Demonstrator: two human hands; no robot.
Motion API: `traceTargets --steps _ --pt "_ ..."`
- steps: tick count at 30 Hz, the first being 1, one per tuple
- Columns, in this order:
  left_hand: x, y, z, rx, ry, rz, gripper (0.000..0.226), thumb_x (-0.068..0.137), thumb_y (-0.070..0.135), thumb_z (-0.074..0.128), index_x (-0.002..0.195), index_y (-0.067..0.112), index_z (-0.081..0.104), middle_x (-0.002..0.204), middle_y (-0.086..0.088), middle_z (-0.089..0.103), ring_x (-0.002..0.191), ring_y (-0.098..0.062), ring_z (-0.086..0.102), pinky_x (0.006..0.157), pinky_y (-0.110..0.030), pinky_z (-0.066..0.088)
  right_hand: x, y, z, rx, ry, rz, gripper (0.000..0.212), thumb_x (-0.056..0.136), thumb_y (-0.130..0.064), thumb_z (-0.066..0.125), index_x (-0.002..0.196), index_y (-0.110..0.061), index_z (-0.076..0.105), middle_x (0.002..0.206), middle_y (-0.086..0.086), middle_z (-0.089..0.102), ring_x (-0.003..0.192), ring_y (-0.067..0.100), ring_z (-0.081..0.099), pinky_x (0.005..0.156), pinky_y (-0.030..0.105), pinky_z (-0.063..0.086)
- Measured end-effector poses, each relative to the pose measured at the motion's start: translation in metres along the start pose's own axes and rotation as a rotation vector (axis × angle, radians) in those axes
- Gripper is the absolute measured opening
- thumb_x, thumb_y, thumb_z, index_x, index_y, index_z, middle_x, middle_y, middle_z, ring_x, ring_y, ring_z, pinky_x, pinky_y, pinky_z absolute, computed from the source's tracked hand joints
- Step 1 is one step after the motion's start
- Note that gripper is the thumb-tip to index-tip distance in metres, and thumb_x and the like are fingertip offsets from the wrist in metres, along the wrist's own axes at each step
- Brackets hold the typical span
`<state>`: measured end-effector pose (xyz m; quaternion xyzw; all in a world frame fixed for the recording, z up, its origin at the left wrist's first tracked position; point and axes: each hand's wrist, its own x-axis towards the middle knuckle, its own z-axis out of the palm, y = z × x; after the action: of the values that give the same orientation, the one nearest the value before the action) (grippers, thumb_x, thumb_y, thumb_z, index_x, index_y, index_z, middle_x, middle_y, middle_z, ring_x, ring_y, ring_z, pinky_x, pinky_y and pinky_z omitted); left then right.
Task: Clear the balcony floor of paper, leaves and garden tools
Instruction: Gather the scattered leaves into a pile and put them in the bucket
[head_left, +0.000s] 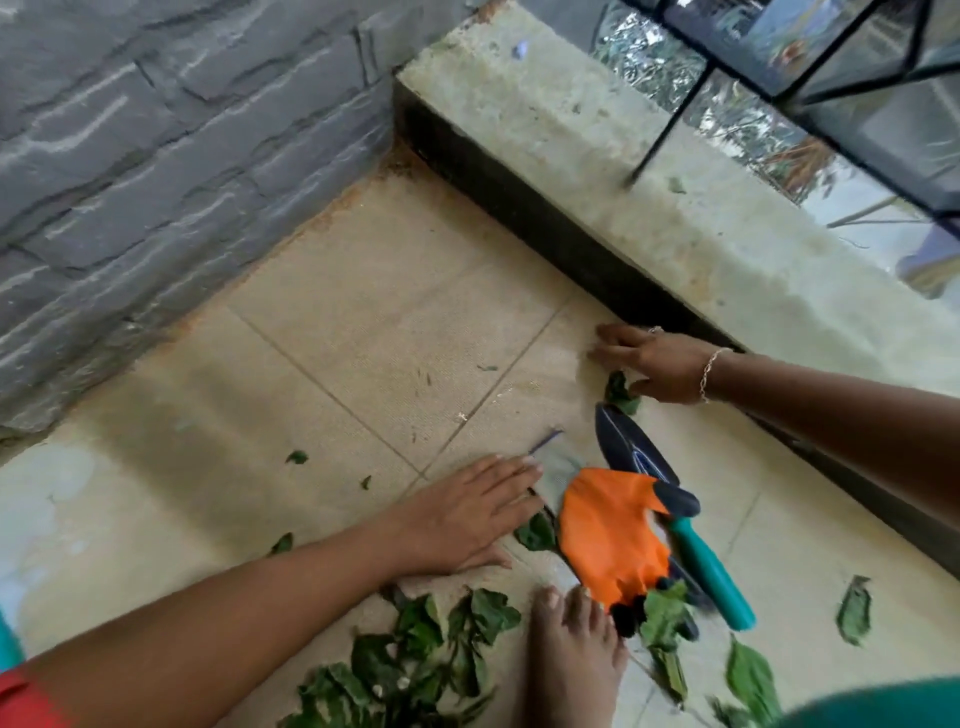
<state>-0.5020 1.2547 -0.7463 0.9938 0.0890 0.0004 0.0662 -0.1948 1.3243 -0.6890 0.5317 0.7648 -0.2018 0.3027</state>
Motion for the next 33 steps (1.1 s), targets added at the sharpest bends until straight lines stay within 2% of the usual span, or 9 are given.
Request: traceTargets --steps 4,11,15,20,23,25,28,30,33 --pt "0.028 -0.001 -0.007 -0.009 0.031 0.01 0.062 0.089 0.052 0.025 0.135 0.013 0.041 0.142 -0.016 0.044 0.134 -0.029 0.039 0.11 -0.04 0.027 -0.025 -0.019 0.025 0.078 0.079 0.077 0.063 0.087 -0.028 0.061 0.143 -0.024 0.032 0.152 0.01 0.018 0.132 0.028 0.034 0.101 0.037 0.043" --pt "0.04 -0.015 -0.004 0.001 0.071 0.06 0.055 0.087 0.046 0.033 0.129 0.012 0.046 0.139 -0.017 0.047 0.132 -0.032 0.042 0.107 -0.042 0.034 -0.032 -0.032 0.031 0.158 0.305 0.147 0.029 0.094 -0.017 0.048 0.121 -0.013 0.057 0.118 0.011 0.052 0.104 0.024 0.052 0.081 0.033 0.049" --pt "0.032 -0.032 -0.003 0.029 0.122 -0.042 0.046 0.088 0.04 0.034 0.121 0.012 0.051 0.124 -0.014 0.06 0.118 -0.029 0.056 0.101 -0.043 0.042 -0.042 -0.052 0.009 0.42 0.436 0.26 0.013 0.082 -0.004 0.061 0.093 -0.008 0.067 0.102 0.009 0.06 0.094 0.024 0.059 0.075 0.026 0.046" --pt "0.019 -0.061 0.001 -0.011 0.109 -0.243 0.046 0.09 0.031 0.034 0.117 0.007 0.062 0.121 -0.016 0.061 0.113 -0.032 0.059 0.098 -0.046 0.043 -0.068 -0.156 0.018 0.835 0.106 -0.248 0.043 0.077 0.001 0.064 0.119 -0.009 0.06 0.131 0.014 0.05 0.121 0.021 0.047 0.093 0.009 0.034" --pt "0.02 -0.066 0.001 -0.031 0.109 -0.257 0.046 0.09 0.032 0.033 0.118 0.009 0.061 0.124 -0.015 0.06 0.115 -0.031 0.057 0.099 -0.044 0.043 -0.083 -0.182 0.045 0.628 -0.067 -0.23 0.064 0.085 -0.006 0.054 0.143 -0.018 0.031 0.154 0.017 0.01 0.141 0.027 0.02 0.111 0.025 0.025" --pt "0.02 -0.064 0.0 -0.031 0.122 -0.253 0.046 0.09 0.032 0.033 0.118 0.01 0.061 0.124 -0.014 0.06 0.115 -0.03 0.058 0.099 -0.042 0.043 -0.093 -0.195 0.059 0.572 -0.235 -0.315 0.07 0.084 -0.011 0.053 0.147 -0.019 0.023 0.156 0.015 0.006 0.141 0.031 0.019 0.113 0.039 0.026" --pt "0.019 -0.063 0.001 -0.022 0.136 -0.264 0.046 0.089 0.033 0.034 0.117 0.01 0.062 0.123 -0.013 0.06 0.115 -0.029 0.058 0.098 -0.041 0.044 -0.096 -0.201 0.058 0.755 -0.225 -0.45 0.062 0.08 -0.013 0.051 0.14 -0.019 0.038 0.151 0.006 0.029 0.136 0.027 0.034 0.109 0.039 0.032" --pt "0.019 -0.064 0.002 -0.034 0.143 -0.273 0.045 0.089 0.034 0.034 0.116 0.009 0.061 0.123 -0.014 0.06 0.115 -0.03 0.058 0.098 -0.042 0.044 -0.089 -0.193 0.051 0.802 -0.148 -0.386 0.061 0.079 -0.001 0.049 0.138 -0.015 0.042 0.151 0.01 0.027 0.137 0.024 0.031 0.108 0.022 0.026" --pt "0.02 -0.064 0.003 -0.023 0.157 -0.227 0.043 0.089 0.034 0.035 0.118 0.01 0.056 0.124 -0.015 0.059 0.116 -0.031 0.057 0.099 -0.043 0.043 -0.079 -0.18 0.044 0.71 -0.07 -0.343 0.062 0.083 0.0 0.051 0.14 -0.018 0.037 0.154 0.01 0.016 0.14 0.021 0.024 0.106 0.019 0.023"
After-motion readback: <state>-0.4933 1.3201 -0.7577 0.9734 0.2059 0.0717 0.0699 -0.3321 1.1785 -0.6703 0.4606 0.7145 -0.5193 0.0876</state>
